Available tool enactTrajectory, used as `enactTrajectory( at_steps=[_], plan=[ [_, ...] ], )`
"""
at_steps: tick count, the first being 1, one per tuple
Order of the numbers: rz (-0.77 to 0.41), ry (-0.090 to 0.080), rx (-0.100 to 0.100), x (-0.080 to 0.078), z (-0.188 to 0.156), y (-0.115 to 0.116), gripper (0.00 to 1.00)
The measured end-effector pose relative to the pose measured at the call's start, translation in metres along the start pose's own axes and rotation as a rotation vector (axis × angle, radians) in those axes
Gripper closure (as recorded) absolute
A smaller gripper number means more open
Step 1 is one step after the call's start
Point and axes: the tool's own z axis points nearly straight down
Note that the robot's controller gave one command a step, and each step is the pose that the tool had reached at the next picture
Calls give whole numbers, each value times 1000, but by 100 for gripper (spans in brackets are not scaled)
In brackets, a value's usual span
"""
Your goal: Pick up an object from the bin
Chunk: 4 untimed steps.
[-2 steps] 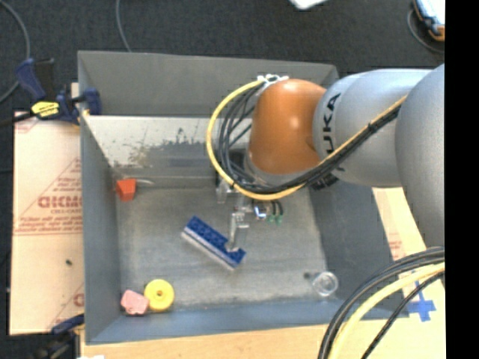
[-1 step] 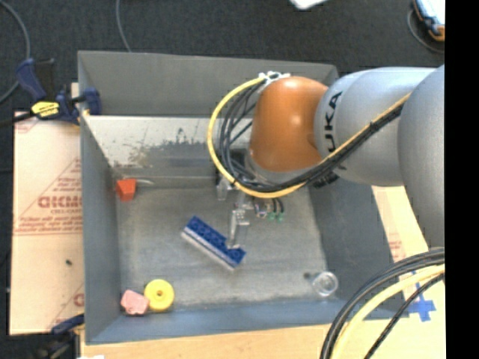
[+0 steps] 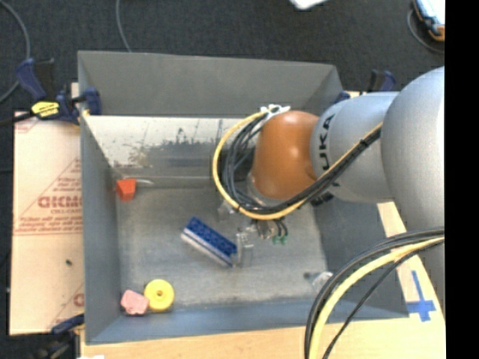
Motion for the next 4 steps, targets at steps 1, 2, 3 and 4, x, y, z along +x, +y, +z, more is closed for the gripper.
enactTrajectory(
  at_steps=[1,2,3,4],
  plan=[
    [267,-5,-1,17,5,2,0],
    [109,-3,0,23,3,5,0],
    [360,-1,-1,25,5,31,0],
    [272,2,1,33,-4,30,100]
  ],
)
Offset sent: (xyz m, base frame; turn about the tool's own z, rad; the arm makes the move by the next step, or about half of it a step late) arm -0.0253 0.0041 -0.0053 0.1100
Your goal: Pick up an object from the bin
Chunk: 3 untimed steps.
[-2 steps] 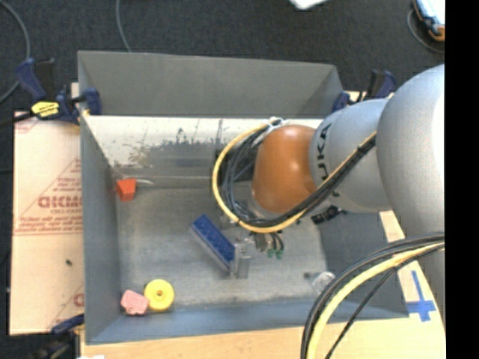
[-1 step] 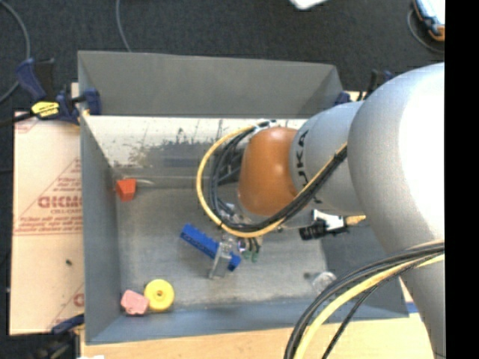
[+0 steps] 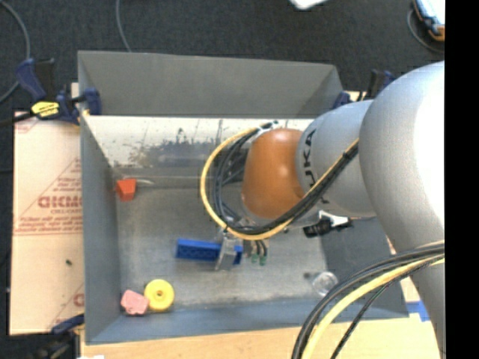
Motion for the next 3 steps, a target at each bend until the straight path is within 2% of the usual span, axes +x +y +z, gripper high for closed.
enactTrajectory(
  at_steps=[1,2,3],
  plan=[
    [1,0,0,0,0,0,100],
    [-7,-2,0,-9,-97,-4,100],
    [-8,-2,0,-9,-97,-4,100]
  ],
)
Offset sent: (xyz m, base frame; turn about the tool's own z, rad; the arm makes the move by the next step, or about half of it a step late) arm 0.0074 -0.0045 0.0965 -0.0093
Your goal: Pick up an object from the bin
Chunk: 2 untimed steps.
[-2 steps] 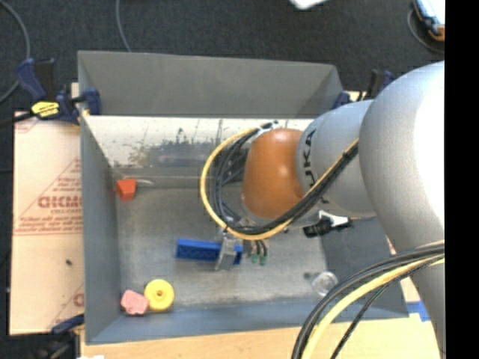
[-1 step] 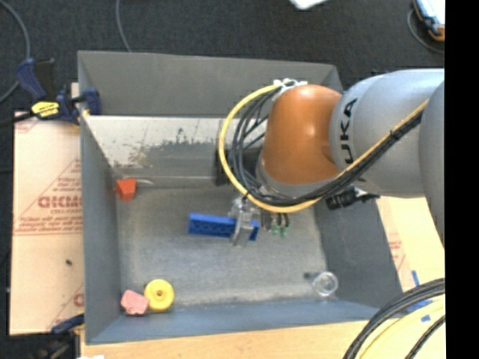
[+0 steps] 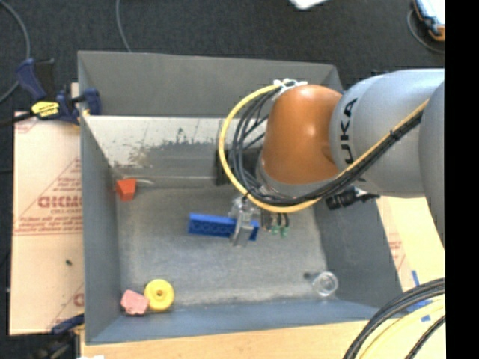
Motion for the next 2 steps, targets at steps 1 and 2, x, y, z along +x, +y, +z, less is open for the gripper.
enactTrajectory(
  at_steps=[1,2],
  plan=[
    [-25,-7,-1,-17,84,12,100],
    [28,-7,-2,-3,104,32,100]
  ],
)
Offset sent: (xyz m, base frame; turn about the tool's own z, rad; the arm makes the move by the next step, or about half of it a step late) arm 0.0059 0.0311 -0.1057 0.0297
